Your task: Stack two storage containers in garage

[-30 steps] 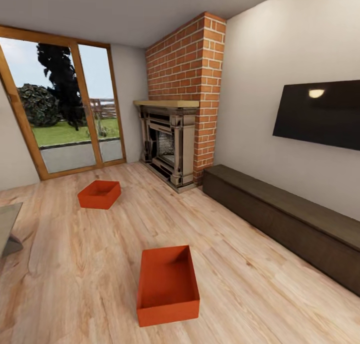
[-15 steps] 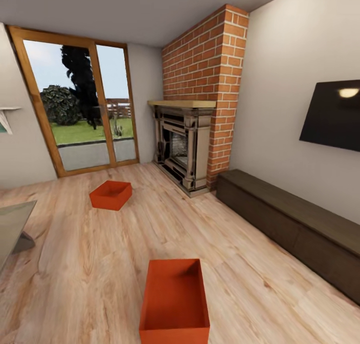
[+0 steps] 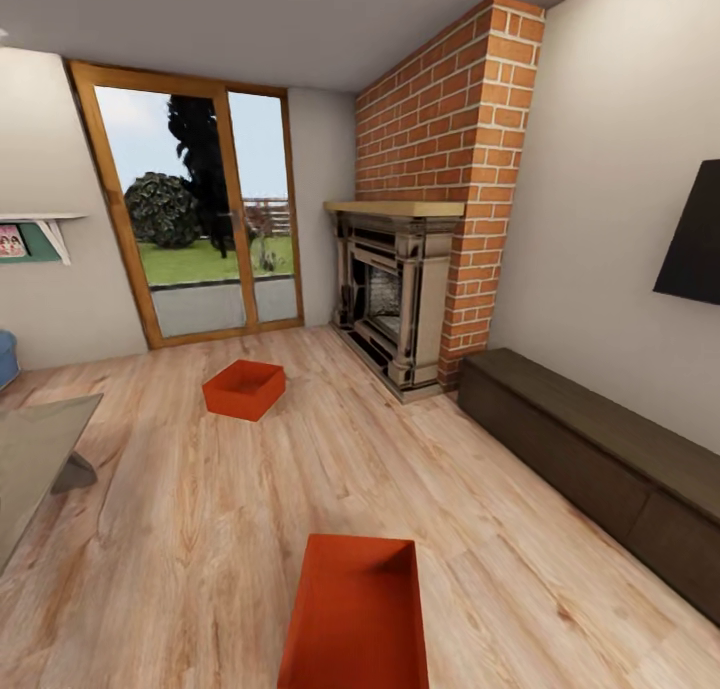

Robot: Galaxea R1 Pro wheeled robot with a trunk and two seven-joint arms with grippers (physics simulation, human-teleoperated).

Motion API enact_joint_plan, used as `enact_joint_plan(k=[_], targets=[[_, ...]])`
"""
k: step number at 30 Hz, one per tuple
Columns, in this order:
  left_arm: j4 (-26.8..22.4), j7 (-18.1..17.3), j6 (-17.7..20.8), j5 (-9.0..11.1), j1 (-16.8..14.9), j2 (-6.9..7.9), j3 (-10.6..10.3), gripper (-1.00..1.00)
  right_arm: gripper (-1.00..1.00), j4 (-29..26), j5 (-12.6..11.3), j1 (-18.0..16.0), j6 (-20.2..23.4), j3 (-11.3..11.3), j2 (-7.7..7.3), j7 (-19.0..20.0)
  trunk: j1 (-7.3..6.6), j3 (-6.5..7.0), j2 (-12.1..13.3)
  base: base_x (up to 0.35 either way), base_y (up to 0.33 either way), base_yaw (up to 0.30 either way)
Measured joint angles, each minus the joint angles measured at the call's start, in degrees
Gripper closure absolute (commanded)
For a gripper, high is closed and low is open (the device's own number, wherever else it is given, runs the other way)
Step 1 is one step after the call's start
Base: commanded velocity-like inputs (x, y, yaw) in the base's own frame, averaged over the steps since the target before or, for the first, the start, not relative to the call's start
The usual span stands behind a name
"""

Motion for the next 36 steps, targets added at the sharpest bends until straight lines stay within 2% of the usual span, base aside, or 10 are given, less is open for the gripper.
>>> enact_joint_plan(k=[12, 28, 36], targets=[[-0.1, 0.0, 0.0, 0.1, 0.0, -0.02, -0.1, -1.00, -1.00, 0.0, 0.2, 0.0, -0.2, 0.3, -0.01, 0.0, -0.01, 0.00, 0.0, 0.016, -0.014, 0.002], [-0.1, 0.0, 0.0, 0.2, 0.0, 0.07, -0.1, -1.00, -1.00, 0.0, 0.3, 0.0, -0.3, 0.6, 0.11, 0.0, -0.02, 0.00, 0.0, 0.215, -0.158, 0.000], [-0.1, 0.0, 0.0, 0.1, 0.0, 0.07, 0.0, -1.00, -1.00, 0.0, 0.3, 0.0, -0.2, 0.5, 0.22, 0.0, 0.00, 0.00, 0.0, 0.052, -0.038, 0.043]])
